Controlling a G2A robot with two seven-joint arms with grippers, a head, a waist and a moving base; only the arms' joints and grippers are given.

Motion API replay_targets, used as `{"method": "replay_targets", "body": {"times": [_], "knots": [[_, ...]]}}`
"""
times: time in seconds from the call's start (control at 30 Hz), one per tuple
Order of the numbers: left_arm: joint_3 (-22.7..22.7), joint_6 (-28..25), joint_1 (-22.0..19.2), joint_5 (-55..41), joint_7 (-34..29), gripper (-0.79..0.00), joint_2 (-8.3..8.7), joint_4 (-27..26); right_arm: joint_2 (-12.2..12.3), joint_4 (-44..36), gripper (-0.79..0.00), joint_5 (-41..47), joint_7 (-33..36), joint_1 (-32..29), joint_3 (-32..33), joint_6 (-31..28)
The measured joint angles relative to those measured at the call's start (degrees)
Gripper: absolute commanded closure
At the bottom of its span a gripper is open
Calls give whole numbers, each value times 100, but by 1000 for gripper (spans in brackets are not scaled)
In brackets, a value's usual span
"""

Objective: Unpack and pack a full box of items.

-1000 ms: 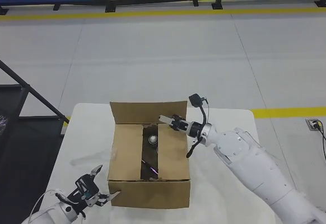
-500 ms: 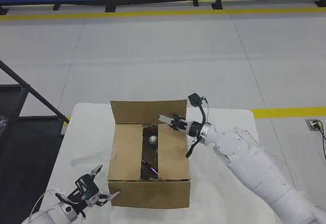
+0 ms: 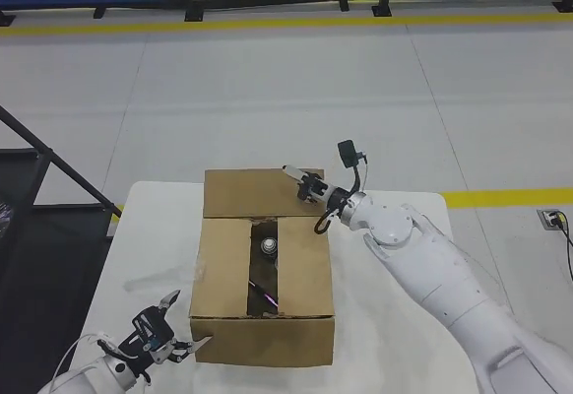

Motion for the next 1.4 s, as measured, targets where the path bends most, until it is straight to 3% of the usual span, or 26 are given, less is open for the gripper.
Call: {"method": "replay_targets", "body": {"times": [0.3,0.53,0.67,0.77,0.93,1.03,1.4], "knots": [[0,0,0,0,0,-785,0,0,-560,1199,-785,-14,111,345,-292,173],[0,0,0,0,0,-785,0,0,-772,1563,-785,122,61,405,-156,-602],[0,0,0,0,0,-785,0,0,-791,1414,-785,484,1089,351,-1,-1316],[0,0,0,0,0,-785,0,0,-792,1299,-785,713,2148,342,60,-1516],[0,0,0,0,0,-785,0,0,-832,1132,-785,742,3450,281,-4,-1224],[0,0,0,0,0,-785,0,0,-872,1068,-785,669,3847,232,-71,-936],[-8,47,6,-259,295,-785,22,59,-1045,1159,-785,351,3565,167,-131,-493]]}}
